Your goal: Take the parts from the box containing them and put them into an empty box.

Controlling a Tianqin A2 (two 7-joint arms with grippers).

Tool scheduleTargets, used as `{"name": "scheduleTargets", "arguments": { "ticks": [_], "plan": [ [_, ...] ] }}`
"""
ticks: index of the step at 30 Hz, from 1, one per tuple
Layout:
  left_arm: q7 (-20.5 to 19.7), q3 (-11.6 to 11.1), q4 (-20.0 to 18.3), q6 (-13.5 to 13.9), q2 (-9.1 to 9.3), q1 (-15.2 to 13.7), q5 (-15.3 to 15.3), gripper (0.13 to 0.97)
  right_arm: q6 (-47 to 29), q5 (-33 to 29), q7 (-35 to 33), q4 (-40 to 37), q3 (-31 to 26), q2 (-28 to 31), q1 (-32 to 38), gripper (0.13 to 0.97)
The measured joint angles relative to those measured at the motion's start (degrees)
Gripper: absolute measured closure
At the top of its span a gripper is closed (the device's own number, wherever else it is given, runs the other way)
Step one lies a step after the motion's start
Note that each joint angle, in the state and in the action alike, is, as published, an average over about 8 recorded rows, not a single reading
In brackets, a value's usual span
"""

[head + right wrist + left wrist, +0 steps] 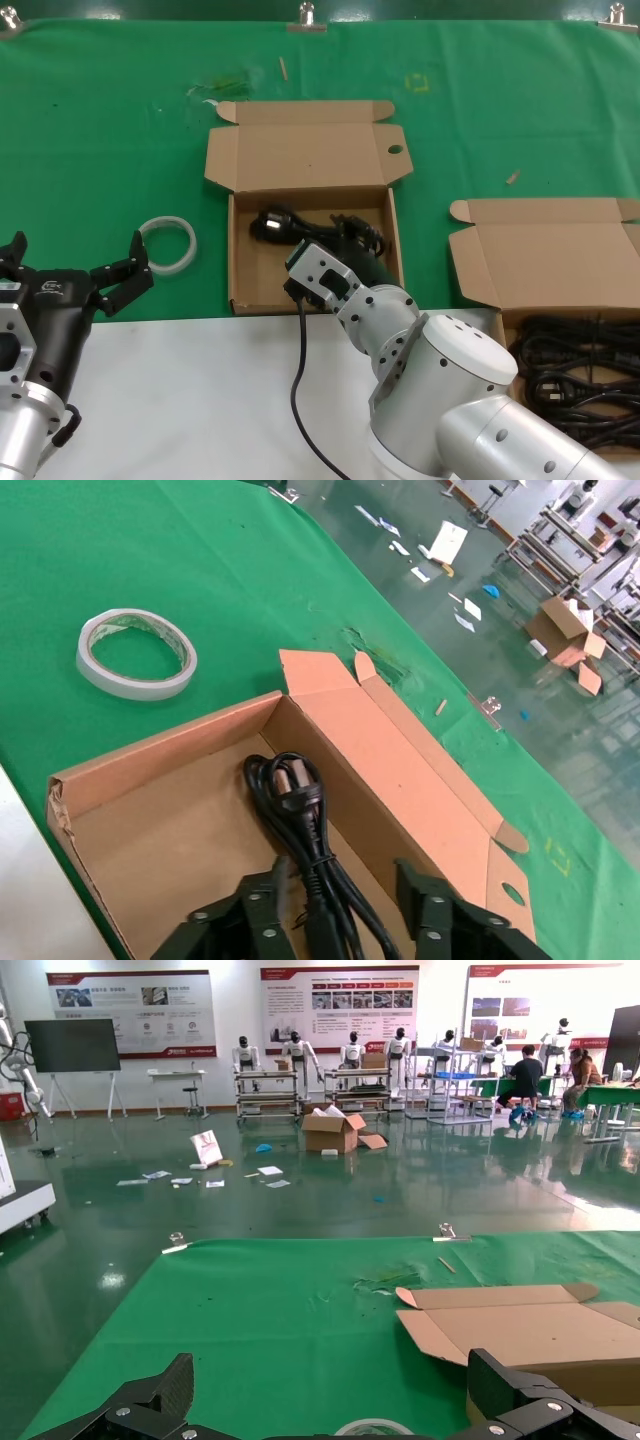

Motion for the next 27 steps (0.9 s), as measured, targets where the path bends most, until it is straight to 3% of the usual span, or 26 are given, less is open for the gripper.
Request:
{"name": "scheduleTargets", "arguments": {
  "ticks": [7, 17, 24, 27],
  "plan": [
    [0.0, 0.0, 0.0, 0.0, 0.0, 0.0, 0.0, 0.132, 0.0, 0.0, 0.0, 0.0, 0.0, 0.0, 0.0, 0.681],
    [0.0, 0.0, 0.0, 0.0, 0.0, 0.0, 0.0, 0.132, -0.3, -0.4, 0.6, 0.2, 0.4, 0.0, -0.3, 0.452],
    [0.0, 0.0, 0.0, 0.0, 0.0, 0.0, 0.0, 0.132, -2.3, -3.5, 5.1, 1.4, 3.1, 0.0, -2.2, 0.294],
    [0.0, 0.0, 0.0, 0.0, 0.0, 0.0, 0.0, 0.132, -3.5, -5.5, 7.8, 2.2, 4.7, 0.0, -3.4, 0.265]
  ]
}}
